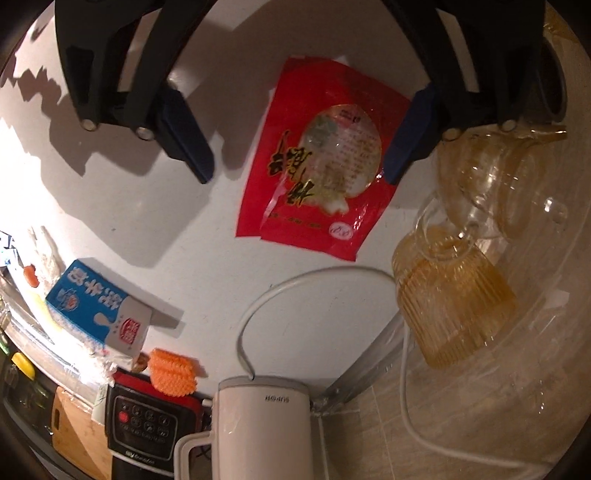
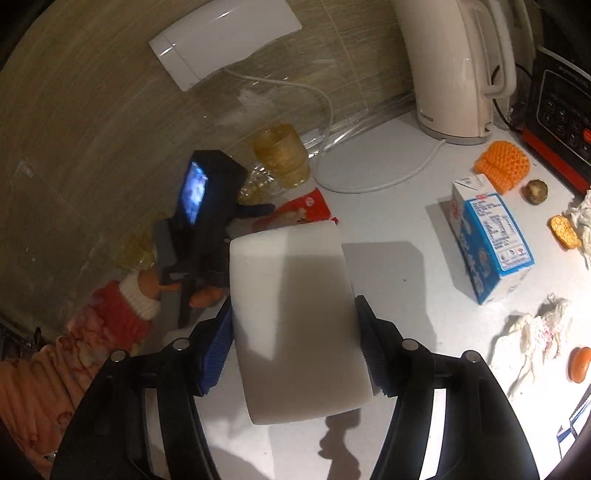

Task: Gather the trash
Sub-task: 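Grasp the white foam block with the right gripper while the left gripper grasps the red snack packet, then drop the red packet into the green basket with the left gripper while the right gripper carries the foam block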

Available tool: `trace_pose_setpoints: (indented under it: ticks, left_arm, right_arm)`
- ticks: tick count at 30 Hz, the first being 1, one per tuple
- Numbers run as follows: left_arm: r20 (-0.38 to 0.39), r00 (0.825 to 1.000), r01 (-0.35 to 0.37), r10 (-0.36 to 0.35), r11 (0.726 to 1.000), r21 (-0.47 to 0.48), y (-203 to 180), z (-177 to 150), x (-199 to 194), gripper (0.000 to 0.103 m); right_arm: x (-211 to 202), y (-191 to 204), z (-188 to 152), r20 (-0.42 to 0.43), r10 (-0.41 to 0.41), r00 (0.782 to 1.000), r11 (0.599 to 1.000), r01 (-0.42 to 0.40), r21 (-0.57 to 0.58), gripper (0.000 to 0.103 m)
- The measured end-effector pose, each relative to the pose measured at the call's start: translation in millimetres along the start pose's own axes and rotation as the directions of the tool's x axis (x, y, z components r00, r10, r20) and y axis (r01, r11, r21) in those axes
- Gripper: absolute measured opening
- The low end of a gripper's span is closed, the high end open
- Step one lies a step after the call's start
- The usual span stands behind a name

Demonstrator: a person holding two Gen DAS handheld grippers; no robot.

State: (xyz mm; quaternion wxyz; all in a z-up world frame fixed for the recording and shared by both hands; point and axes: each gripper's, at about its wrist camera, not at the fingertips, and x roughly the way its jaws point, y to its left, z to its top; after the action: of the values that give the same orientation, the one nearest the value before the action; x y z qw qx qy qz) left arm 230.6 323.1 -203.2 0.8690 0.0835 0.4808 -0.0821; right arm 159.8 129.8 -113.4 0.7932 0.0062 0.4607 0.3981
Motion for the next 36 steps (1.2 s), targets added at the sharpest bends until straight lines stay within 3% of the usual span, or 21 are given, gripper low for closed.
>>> trace_pose_setpoints:
  ticks: [3, 8, 11, 13, 15, 21, 29, 36]
  left_arm:
    - [-0.008, 1.0, 0.02, -0.02, 0.999, -0.036, 5, 0, 5, 0.08]
    - [-0.002, 0.999, 0.035, -0.035, 0.996, -0.081, 15, 3, 8, 0.062]
    - [-0.008, 1.0, 0.027, -0.028, 0.995, -0.097, 21, 5, 6, 0.044]
    - [-0.014, 0.999, 0.027, -0.029, 0.994, -0.109, 23, 5, 5, 0.025]
    - [-0.02, 1.0, 0.02, -0.022, 0.992, -0.124, 22, 5, 4, 0.016]
    - [-0.013, 0.997, -0.081, 0.08, 0.991, -0.108, 2, 4, -5, 0.006]
    - [0.048, 0.996, -0.072, 0.08, 0.988, -0.137, -42, 8, -51, 0.006]
    - [0.076, 0.993, -0.085, 0.095, 0.988, -0.132, -111, 9, -99, 0.006]
  right_arm:
    - [0, 3, 0, -0.001, 0.001, 1.0, 1.0, -0.001, 0.003, 0.064]
    - [1, 1, -3, -0.007, 0.002, 1.0, 1.0, -0.002, 0.002, 0.064]
    - [1, -2, -7, -0.007, 0.008, 1.0, 1.0, -0.008, -0.001, 0.064]
    - [1, -3, -9, -0.008, 0.01, 1.0, 1.0, -0.01, -0.001, 0.064]
    - [0, -4, -11, -0.007, 0.012, 1.0, 1.0, -0.012, -0.004, 0.064]
    - [-4, -5, -16, -0.002, -0.007, 1.0, 1.0, 0.007, -0.001, 0.064]
    - [-32, -17, -30, 0.037, -0.048, 0.998, 0.999, 0.047, 0.021, 0.064]
    - [-87, -34, -68, 0.081, -0.104, 0.991, 0.994, 0.101, 0.042, 0.064]
